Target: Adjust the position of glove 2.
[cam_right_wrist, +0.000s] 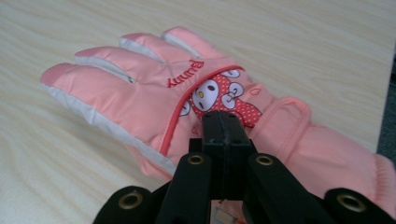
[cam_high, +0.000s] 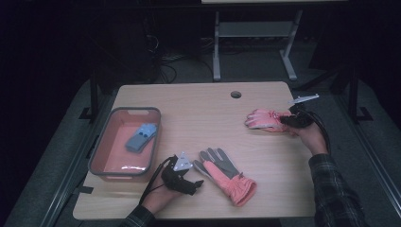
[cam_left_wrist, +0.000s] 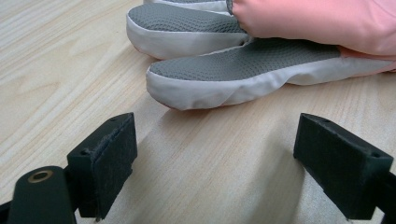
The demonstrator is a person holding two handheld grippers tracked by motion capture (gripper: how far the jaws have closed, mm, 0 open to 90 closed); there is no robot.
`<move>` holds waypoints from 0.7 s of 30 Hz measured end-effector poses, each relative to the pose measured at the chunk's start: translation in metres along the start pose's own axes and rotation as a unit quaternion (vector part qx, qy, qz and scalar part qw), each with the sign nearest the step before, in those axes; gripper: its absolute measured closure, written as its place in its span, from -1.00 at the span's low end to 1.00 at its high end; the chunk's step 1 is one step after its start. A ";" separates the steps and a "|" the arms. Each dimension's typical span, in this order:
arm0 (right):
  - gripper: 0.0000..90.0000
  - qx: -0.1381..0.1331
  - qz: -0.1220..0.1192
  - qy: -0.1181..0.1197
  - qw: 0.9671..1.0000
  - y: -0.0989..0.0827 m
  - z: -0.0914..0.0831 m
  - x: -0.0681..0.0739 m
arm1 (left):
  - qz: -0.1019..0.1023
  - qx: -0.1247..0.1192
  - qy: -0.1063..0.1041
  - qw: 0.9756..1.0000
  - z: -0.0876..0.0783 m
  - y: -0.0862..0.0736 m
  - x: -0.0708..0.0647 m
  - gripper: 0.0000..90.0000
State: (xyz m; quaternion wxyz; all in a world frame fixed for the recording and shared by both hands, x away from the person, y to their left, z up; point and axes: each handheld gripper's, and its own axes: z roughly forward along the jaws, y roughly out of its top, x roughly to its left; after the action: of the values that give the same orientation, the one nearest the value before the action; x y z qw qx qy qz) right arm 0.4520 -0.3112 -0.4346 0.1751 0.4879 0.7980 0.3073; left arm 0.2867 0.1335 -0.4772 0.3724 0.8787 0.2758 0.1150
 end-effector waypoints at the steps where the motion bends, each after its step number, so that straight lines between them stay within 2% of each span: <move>1: 1.00 0.002 -0.003 0.002 1.000 -0.001 0.000 0.002 | 0.000 0.000 0.000 1.000 0.000 0.000 0.000 -0.72; 8: 1.00 0.006 0.005 0.038 0.999 -0.011 -0.007 0.013 | 0.000 0.000 0.000 1.000 0.000 0.000 0.000 -0.72; 16: 1.00 0.007 -0.018 0.072 0.997 -0.022 -0.016 0.039 | 0.000 0.000 0.000 1.000 0.000 0.000 0.000 -0.72; 21: 1.00 0.011 -0.043 0.087 0.995 -0.026 -0.021 0.060 | 0.000 0.000 0.000 1.000 0.000 0.000 0.000 -0.72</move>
State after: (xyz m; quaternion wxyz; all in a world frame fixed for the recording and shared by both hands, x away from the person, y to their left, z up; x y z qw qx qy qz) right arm 0.3943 -0.2739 -0.4347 0.1127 0.4261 0.8340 0.3319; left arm 0.2866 0.1334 -0.4772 0.3722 0.8787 0.2761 0.1151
